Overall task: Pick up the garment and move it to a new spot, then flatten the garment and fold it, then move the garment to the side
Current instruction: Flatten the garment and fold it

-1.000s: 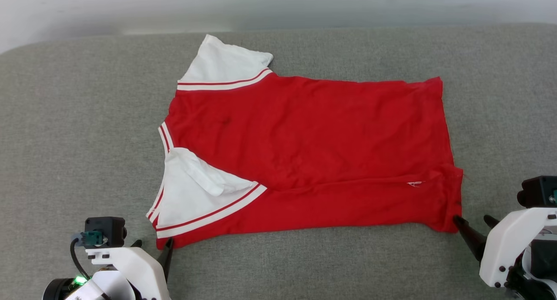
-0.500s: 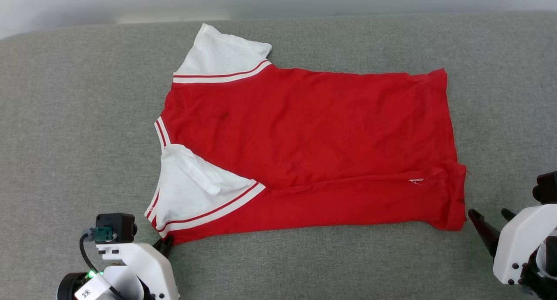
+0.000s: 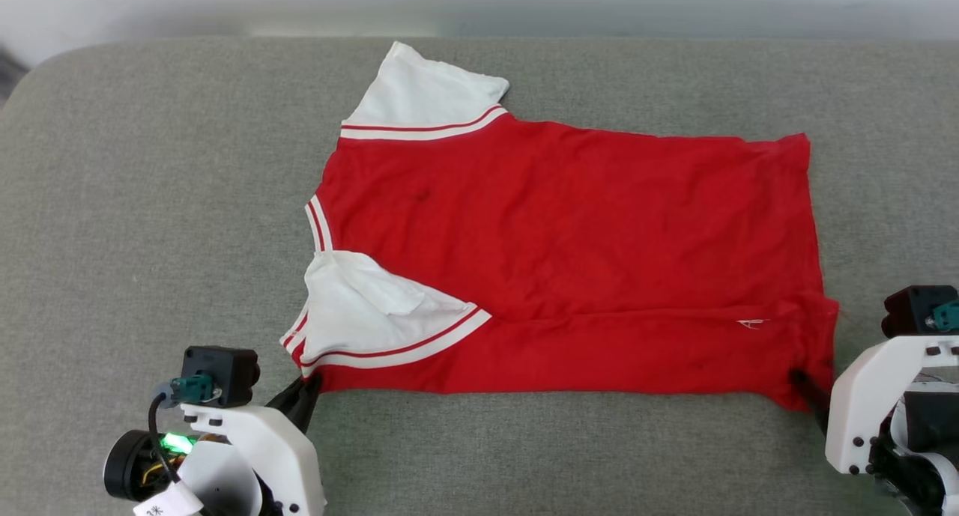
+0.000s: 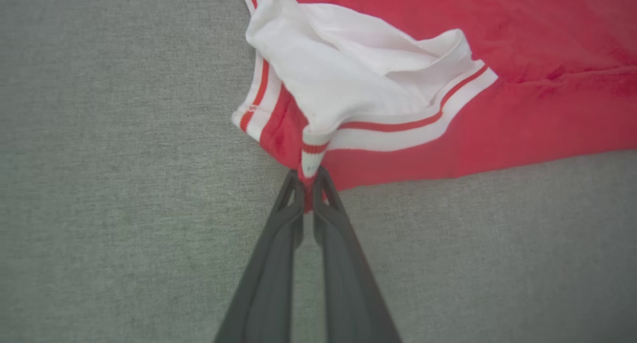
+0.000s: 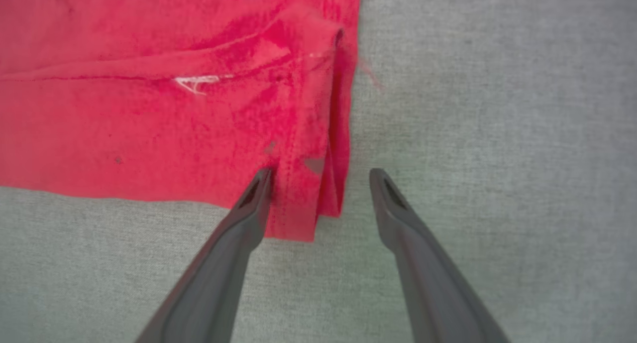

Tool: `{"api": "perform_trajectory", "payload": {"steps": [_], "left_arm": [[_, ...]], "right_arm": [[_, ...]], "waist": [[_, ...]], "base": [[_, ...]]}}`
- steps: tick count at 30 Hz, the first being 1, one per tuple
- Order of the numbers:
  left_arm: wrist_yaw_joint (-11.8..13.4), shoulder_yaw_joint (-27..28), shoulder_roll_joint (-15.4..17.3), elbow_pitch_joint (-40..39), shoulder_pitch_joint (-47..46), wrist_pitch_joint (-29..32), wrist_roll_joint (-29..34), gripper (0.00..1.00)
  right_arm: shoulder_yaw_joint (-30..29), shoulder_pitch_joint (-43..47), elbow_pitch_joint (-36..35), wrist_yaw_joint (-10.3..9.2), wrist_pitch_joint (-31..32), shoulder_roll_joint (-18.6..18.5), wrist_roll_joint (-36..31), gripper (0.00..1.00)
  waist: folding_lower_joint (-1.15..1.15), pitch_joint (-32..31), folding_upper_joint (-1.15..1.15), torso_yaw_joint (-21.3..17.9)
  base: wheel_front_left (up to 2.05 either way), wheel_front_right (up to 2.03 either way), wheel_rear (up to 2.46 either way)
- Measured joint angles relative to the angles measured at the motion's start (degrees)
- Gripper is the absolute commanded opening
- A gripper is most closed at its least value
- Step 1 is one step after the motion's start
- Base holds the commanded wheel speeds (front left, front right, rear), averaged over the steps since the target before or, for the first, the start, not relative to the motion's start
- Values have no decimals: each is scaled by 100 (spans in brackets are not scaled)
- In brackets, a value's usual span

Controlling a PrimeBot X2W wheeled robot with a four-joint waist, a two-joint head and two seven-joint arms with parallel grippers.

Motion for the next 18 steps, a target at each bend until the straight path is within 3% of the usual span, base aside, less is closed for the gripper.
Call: {"api": "perform_trajectory", "payload": {"steps": [12, 13, 14, 15, 18], "left_arm": [[29, -59, 67, -271, -91, 100, 78, 0], [1, -59, 64, -242, -91, 100, 45, 0], [-11, -60, 57, -205, -91, 102, 32, 0], [-18, -67, 55, -165, -91, 137, 0, 0], [-66, -67, 49, -79, -91, 169, -86, 0]], "right_arm": [[-24, -134, 579, 1, 114, -33, -196, 100], [-14, -138, 594, 0, 116, -35, -191, 66], [-9, -156, 616, 0, 116, -36, -183, 16], [1, -172, 639, 0, 109, -40, -181, 0], [16, -188, 728, 4, 19, -66, -166, 0]], "waist": [[0, 352, 0, 223], [0, 367, 0, 226], [0, 377, 0, 224], [0, 378, 0, 218], [0, 344, 0, 189]], "base": [[0, 0, 0], [0, 0, 0], [0, 0, 0], [0, 0, 0], [0, 0, 0]]}}
